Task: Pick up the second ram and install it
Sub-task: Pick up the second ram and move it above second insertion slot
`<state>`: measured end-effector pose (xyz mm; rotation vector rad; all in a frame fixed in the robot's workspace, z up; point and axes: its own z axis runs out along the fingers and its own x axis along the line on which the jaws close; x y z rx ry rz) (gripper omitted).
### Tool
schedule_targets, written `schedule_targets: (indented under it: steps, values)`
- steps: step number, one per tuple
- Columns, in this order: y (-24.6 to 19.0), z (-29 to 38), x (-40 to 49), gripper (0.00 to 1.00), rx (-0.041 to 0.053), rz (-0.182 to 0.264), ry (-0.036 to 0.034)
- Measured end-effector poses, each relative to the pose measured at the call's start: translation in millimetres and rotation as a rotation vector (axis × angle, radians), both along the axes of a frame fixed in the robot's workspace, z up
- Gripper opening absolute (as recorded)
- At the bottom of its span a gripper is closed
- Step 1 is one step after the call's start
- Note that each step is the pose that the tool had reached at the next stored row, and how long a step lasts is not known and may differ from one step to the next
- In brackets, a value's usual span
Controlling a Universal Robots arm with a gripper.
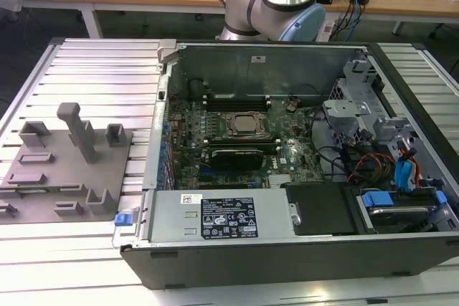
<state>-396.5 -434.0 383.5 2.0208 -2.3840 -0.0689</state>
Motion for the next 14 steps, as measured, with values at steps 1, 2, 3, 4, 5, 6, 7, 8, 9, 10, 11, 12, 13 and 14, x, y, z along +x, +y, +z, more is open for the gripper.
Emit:
schedule_targets:
  steps: [1,2,3,4,5,6,7,8,9,10,11,12,13,14]
  values:
    - [0.0,0.0,0.0,0.11,-0.0012,0.006,0.0]
    - [0.0,0.0,0.0,0.11,-0.002,0.01,0.0001]
    - [0.0,0.1,0.0,0.11,-0.0026,0.019,0.0001]
    - [0.0,0.0,0.0,0.11,-0.0026,0.023,0.0001]
    - [0.0,0.0,0.0,0.11,-0.0026,0.023,0.0001]
    - [0.1,0.0,0.0,0.11,-0.0026,0.023,0.0001]
    - [0.0,0.0,0.0,0.11,-0.0027,0.023,0.0]
    - [0.0,0.0,0.0,0.11,-0.0027,0.023,0.0]
    - [0.1,0.0,0.0,0.17,-0.0026,0.023,0.0]
    - [0.0,0.1,0.0,0.24,-0.0026,0.023,0.0001]
    - [0.0,0.0,0.0,0.24,-0.0026,0.024,0.0]
    - [0.1,0.0,0.0,0.3,-0.0026,0.024,0.0]
    - [0.0,0.0,0.0,0.3,-0.0026,0.024,0.0001]
    - [0.0,0.0,0.0,0.3,-0.0026,0.025,0.0001]
